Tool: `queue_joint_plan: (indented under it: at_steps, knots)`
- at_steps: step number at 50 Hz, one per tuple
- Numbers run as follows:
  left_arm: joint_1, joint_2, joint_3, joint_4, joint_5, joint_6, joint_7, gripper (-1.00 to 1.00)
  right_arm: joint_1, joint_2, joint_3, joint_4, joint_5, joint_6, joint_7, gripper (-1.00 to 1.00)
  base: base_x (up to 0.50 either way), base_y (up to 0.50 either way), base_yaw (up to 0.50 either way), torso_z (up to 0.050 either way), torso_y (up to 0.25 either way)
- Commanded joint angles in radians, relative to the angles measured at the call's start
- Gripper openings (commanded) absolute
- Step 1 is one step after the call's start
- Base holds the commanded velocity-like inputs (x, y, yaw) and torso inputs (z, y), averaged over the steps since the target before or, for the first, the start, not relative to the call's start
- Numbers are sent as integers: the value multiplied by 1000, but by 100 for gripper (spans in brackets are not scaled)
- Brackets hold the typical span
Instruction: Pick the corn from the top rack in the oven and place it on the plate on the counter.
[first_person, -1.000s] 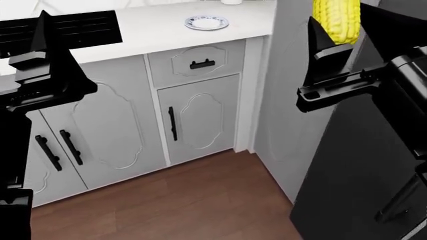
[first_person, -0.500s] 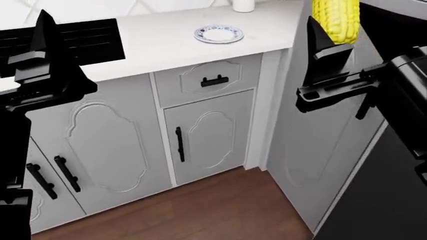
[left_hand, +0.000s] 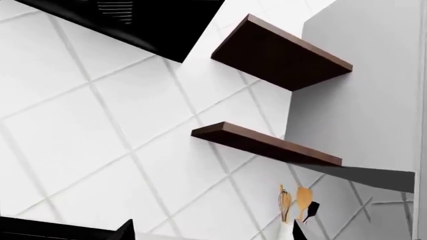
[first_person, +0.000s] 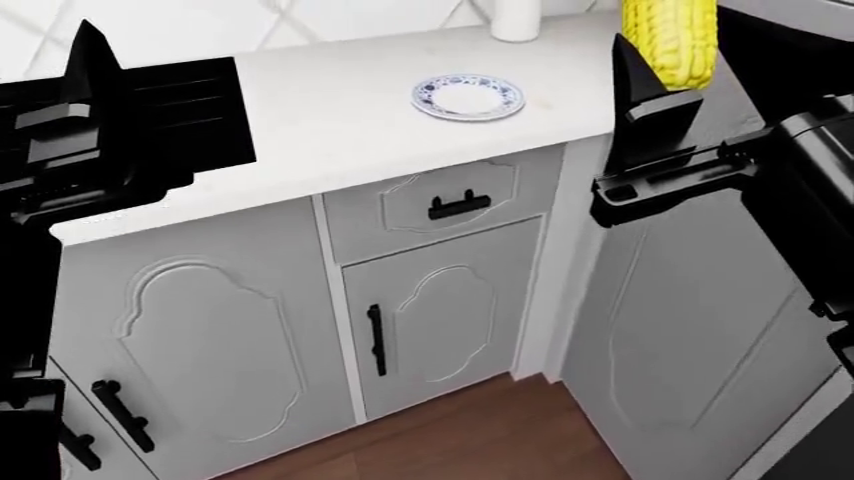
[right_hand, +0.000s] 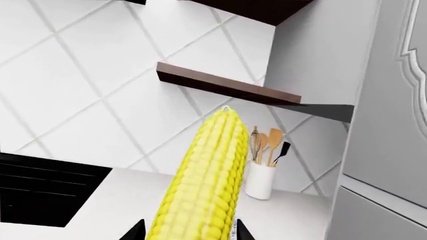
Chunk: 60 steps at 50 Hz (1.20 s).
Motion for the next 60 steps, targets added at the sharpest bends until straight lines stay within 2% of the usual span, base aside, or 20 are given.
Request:
queue_joint_plan:
  at_steps: [1, 29, 60]
  knots:
    - [-2, -4, 3, 0, -1, 5, -1, 100, 11, 1, -1, -1, -13, 4, -5, -100, 32, 525, 0, 0, 0]
    - [6, -10, 12, 0, 4, 19, -2, 100, 0, 6, -5, -10, -21, -10, -16, -100, 54, 517, 0, 0, 2]
    - [6, -21, 20, -1, 3, 31, -8, 100, 4, 13, -8, -20, -30, -26, -26, -100, 184, 465, 0, 0, 2]
